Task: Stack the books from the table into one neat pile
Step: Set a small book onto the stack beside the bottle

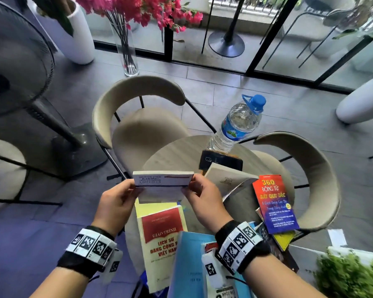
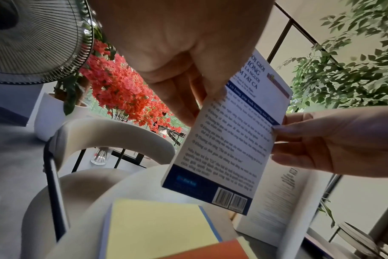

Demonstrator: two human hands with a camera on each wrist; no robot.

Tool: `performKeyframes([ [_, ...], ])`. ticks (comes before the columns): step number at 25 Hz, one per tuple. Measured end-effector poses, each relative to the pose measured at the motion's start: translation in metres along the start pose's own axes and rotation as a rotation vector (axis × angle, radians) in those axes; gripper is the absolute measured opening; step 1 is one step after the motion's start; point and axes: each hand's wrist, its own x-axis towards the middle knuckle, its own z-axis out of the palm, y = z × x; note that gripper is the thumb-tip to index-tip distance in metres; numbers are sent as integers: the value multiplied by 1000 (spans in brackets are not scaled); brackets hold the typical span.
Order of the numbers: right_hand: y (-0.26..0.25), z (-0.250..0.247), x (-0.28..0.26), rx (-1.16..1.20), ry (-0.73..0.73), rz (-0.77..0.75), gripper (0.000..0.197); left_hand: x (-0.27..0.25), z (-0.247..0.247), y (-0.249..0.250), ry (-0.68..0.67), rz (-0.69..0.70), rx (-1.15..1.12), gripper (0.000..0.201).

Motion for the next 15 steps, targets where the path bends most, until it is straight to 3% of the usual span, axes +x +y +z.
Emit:
performKeyframes([
  [3,13,-18,-21,12,13,12,25,-10,16,16,-40,17,-12,31],
  [8,14,-29,-46,83,31,-16,21,-29,23,24,-14,52,-40,14],
  [12,5,-26,-67,42,-25,-84,14,-48,9,31,12,42,-69,38],
  [15,18,-43,-87,49,-29,-66,13,-64,20,43,-42,70,-41,47],
])
